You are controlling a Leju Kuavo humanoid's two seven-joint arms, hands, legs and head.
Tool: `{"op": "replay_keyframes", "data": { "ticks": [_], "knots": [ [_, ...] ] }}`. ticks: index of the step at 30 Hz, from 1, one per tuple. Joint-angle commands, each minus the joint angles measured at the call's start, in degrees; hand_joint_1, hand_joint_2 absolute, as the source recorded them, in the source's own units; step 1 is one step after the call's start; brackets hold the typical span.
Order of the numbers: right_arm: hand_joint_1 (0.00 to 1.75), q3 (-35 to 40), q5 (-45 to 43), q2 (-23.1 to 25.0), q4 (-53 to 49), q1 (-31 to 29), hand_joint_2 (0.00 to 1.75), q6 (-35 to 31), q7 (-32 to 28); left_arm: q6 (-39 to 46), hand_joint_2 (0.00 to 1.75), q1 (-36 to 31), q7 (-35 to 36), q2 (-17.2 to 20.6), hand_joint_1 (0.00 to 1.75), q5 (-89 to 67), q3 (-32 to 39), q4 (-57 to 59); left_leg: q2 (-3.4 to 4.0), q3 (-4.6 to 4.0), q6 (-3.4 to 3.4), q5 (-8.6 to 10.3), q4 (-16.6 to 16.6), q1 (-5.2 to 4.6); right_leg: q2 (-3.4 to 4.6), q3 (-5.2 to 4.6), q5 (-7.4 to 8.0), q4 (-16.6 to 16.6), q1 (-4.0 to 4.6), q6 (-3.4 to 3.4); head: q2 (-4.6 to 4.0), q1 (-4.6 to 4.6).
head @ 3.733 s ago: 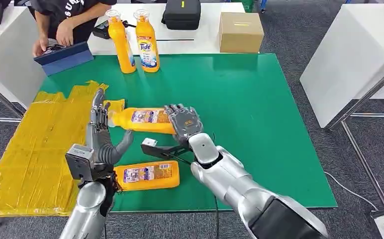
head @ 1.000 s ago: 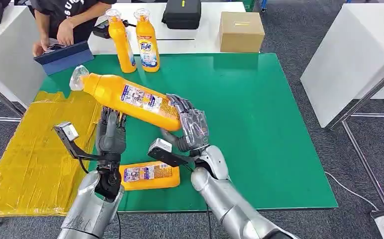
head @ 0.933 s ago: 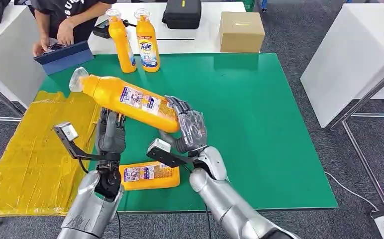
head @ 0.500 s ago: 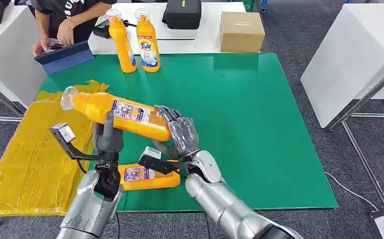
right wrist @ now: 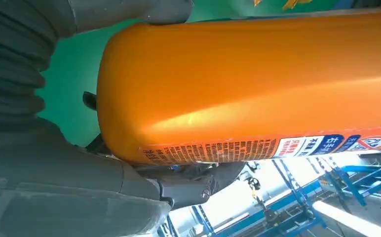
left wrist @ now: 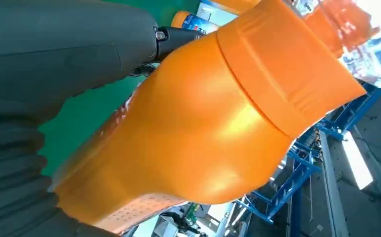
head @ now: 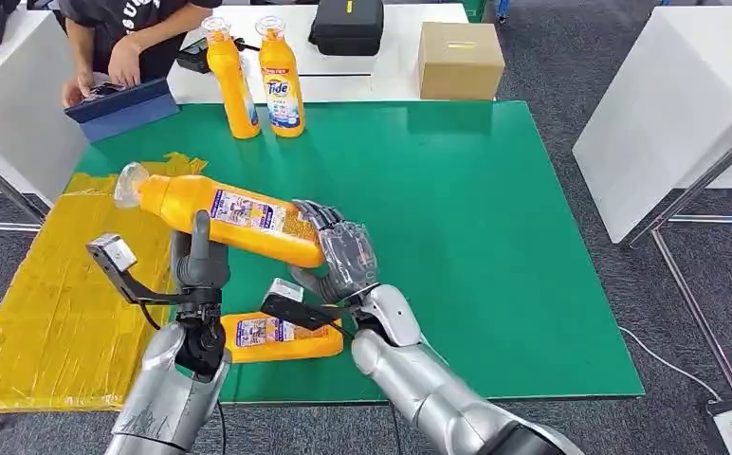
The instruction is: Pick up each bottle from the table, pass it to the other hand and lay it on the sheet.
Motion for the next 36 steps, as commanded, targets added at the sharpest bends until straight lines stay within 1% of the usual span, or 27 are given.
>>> {"op": "replay_keyframes", "data": {
  "ticks": [1, 2, 5, 7, 8, 9, 10, 11, 12, 13, 17, 18, 19, 22, 26, 27, 28, 29, 30, 32, 33, 34, 35, 36],
  "knots": [
    [1.75, 4.2, -1.3, -0.6, 4.1, -3.6, 1.75, -0.2, -0.4, 0.2, 1.75, -2.0, 0.1, 1.0, 0.0, -0.2, 0.8, 0.8, -0.03, 0.2, -0.09, -0.09, 0.0, -0.02, -0.09, 0.21, -0.11, 0.0, -0.01, -0.03, 0.0, 0.0],
    [1.75, 4.5, -1.7, -0.6, 4.1, -3.6, 1.75, -0.2, -0.4, 0.2, 1.75, -2.0, 0.1, 1.0, 0.0, -0.2, 0.8, 0.9, -0.02, 0.29, -0.12, -0.14, 0.0, -0.02, -0.11, 0.29, -0.16, 0.0, -0.01, -0.03, 0.0, 0.0],
    [1.75, 6.0, -2.9, -0.6, 3.9, -3.9, 1.75, -0.2, -0.8, 0.2, 1.75, -2.3, 0.3, 1.2, 0.0, -0.2, 0.8, 1.6, 0.01, 0.14, -0.08, -0.07, 0.0, -0.01, -0.05, 0.14, -0.07, 0.0, 0.0, -0.02, 0.0, 0.0],
    [1.75, 7.8, -4.0, -0.6, 4.0, -4.1, 1.75, 0.1, -0.5, -0.1, 1.75, -2.5, 0.5, 1.1, 0.0, -0.2, 0.7, 2.1, -0.02, 0.31, -0.12, -0.15, 0.0, -0.03, -0.11, 0.3, -0.18, 0.1, -0.02, -0.03, 0.0, 0.0],
    [1.75, 8.6, -4.8, -0.6, 4.0, -4.1, 1.75, 0.8, -0.4, -0.3, 1.75, -2.6, 0.5, 1.1, 0.0, -0.2, 0.7, 2.4, -0.02, 0.19, -0.09, -0.09, 0.0, -0.01, -0.08, 0.19, -0.11, 0.0, -0.01, -0.03, 0.0, 0.02],
    [1.75, 10.1, -6.3, -0.6, 4.5, -4.1, 1.75, 1.3, -0.7, -0.4, 1.75, -2.9, 0.5, 1.0, 0.0, -0.2, 0.8, 2.9, -0.03, 0.32, -0.13, -0.15, 0.0, -0.01, -0.12, 0.32, -0.17, 0.0, 0.0, -0.04, 0.0, 0.0],
    [1.75, 10.7, -7.1, -0.6, 4.5, -4.0, 1.75, 2.4, -0.5, -0.7, 1.75, -3.1, 0.5, 1.0, 0.0, -0.2, 0.7, 3.0, -0.01, 0.17, -0.09, -0.07, 0.0, -0.01, -0.07, 0.17, -0.08, 0.0, 0.0, -0.03, 0.0, 0.0],
    [1.75, 11.3, -7.7, -0.6, 4.2, -3.8, 1.75, 3.0, -0.5, -0.8, 1.75, -3.4, 0.5, 1.0, 0.0, -0.2, 0.6, 3.3, -0.02, 0.31, -0.12, -0.14, 0.0, -0.02, -0.1, 0.3, -0.17, 0.0, -0.01, -0.04, 0.0, 0.0],
    [1.75, 12.5, -8.6, -0.6, 4.4, -3.8, 1.75, 3.6, -0.6, -1.0, 1.75, -4.0, 0.5, 1.1, 0.0, -0.3, 0.5, 3.8, -0.04, 0.22, -0.1, -0.09, 0.0, -0.01, -0.11, 0.22, -0.12, 0.0, 0.0, -0.03, 0.0, 0.02],
    [1.75, 13.2, -9.1, -0.6, 4.3, -3.6, 1.75, 4.3, -0.8, -1.0, 1.75, -4.5, 0.5, 1.1, 0.0, -0.3, 0.5, 4.1, -0.06, 0.31, -0.12, -0.13, 0.0, -0.01, -0.14, 0.31, -0.16, 0.0, 0.0, -0.04, 0.0, 0.0],
    [1.75, 13.9, -9.9, -0.6, 4.1, -3.6, 1.75, 4.9, -0.8, -1.1, 1.75, -4.8, 0.3, 1.2, 0.0, -0.1, 0.6, 4.1, -0.06, 0.11, -0.07, -0.04, 0.0, 0.0, -0.11, 0.11, -0.06, 0.0, 0.01, -0.02, 0.0, 0.0],
    [1.75, 14.1, -10.1, -0.6, 4.1, -3.7, 1.75, 5.0, -0.9, -1.1, 1.75, -4.8, 0.2, 1.2, 0.0, 0.0, 0.6, 4.1, -0.09, 0.24, -0.1, -0.09, 0.0, -0.01, -0.16, 0.24, -0.13, 0.0, 0.0, -0.03, 0.0, 0.0],
    [1.75, 15.1, -11.2, -0.6, 4.2, -3.9, 1.75, 6.2, -1.1, -1.1, 1.75, -4.8, -0.2, 1.3, 0.0, 0.1, 0.8, 3.8, -0.05, 0.14, -0.08, -0.05, 0.0, 0.0, -0.1, 0.13, -0.08, 0.0, 0.01, -0.02, 0.0, 0.0],
    [1.75, 16.7, -12.0, -0.6, 4.2, -3.9, 1.75, 6.6, -0.8, -1.4, 1.75, -4.9, -0.8, 1.3, 0.0, 0.4, 0.9, 3.3, -0.07, 0.2, -0.1, -0.07, 0.0, 0.0, -0.14, 0.2, -0.11, 0.0, 0.01, -0.03, 0.0, 0.0],
    [1.75, 16.7, -12.0, -0.6, 4.2, -3.9, 1.75, 6.6, -0.8, -1.4, 1.75, -4.9, -0.8, 1.3, 0.0, 0.4, 0.9, 3.3, -0.07, 0.12, -0.07, -0.04, 0.0, 0.0, -0.13, 0.12, -0.08, 0.0, 0.01, -0.02, 0.0, 0.0],
    [1.75, 17.0, -12.5, -0.6, 4.2, -3.9, 1.75, 7.0, -0.8, -1.6, 1.75, -4.8, -1.0, 1.3, 0.66, 0.5, 0.8, 3.1, -0.09, 0.14, -0.08, -0.04, 0.0, 0.0, -0.15, 0.14, -0.09, 0.0, 0.01, -0.03, 0.0, 0.0],
    [1.75, 17.4, -12.9, -0.6, 4.5, -4.1, 1.75, 6.8, -0.8, -1.7, 1.75, -4.8, -1.1, 1.3, 1.61, 0.7, 0.8, 2.9, -0.08, 0.13, -0.08, -0.05, 0.0, 0.01, -0.14, 0.14, -0.08, 0.0, 0.02, -0.03, 0.0, 0.0],
    [1.75, 17.8, -13.2, -0.6, 4.7, -4.1, 1.75, 6.8, -0.8, -1.9, 1.75, -4.8, -1.2, 1.4, 1.75, 0.8, 0.7, 2.8, -0.09, 0.26, -0.11, -0.11, 0.0, 0.0, -0.16, 0.25, -0.15, 0.0, 0.01, -0.04, 0.0, 0.0],
    [1.75, 17.9, -13.2, -0.6, 4.7, -4.2, 1.75, 6.8, -0.8, -2.0, 1.75, -4.8, -1.2, 1.4, 1.75, 0.8, 0.7, 2.8, -0.08, 0.31, -0.12, -0.14, 0.0, 0.0, -0.17, 0.31, -0.18, 0.0, 0.01, -0.04, 0.0, 0.0],
    [1.75, 18.2, -13.5, -0.6, 4.8, -4.2, 1.75, 6.7, -0.7, -2.0, 1.75, -4.8, -1.2, 1.5, 1.75, 0.8, 0.7, 2.6, -0.06, 0.12, -0.07, -0.04, 0.0, 0.0, -0.11, 0.12, -0.07, 0.0, 0.0, -0.02, 0.0, 0.0],
    [1.75, 18.5, -13.6, -0.6, 4.7, -4.3, 1.75, 6.7, -0.5, -2.0, 1.75, -4.7, -1.2, 1.6, 1.75, 0.8, 0.7, 2.4, -0.09, 0.23, -0.11, -0.09, 0.0, 0.0, -0.16, 0.23, -0.13, 0.0, 0.01, -0.04, 0.0, 0.0],
    [1.75, 18.5, -13.6, -0.6, 4.7, -4.3, 1.75, 6.7, -0.5, -2.0, 1.75, -4.7, -1.2, 1.6, 1.75, 0.8, 0.7, 2.4, -0.06, 0.11, -0.08, -0.04, 0.0, 0.02, -0.11, 0.12, -0.06, 0.0, 0.02, -0.03, 0.0, 0.0],
    [1.75, 18.5, -13.6, -0.6, 4.7, -4.3, 1.75, 6.7, -0.5, -2.0, 1.75, -4.7, -1.2, 1.6, 1.75, 0.8, 0.7, 2.4, -0.08, 0.23, -0.11, -0.1, 0.0, 0.02, -0.15, 0.24, -0.13, 0.0, 0.03, -0.04, 0.0, 0.0],
    [1.75, 19.0, -14.1, -0.6, 4.9, -4.5, 1.75, 6.5, -0.4, -1.9, 1.75, -4.6, -1.2, 1.6, 1.75, 0.8, 0.6, 2.2, -0.07, 0.15, -0.08, -0.06, 0.0, 0.0, -0.13, 0.15, -0.09, 0.0, 0.01, -0.03, 0.0, 0.0]
  ]
}}
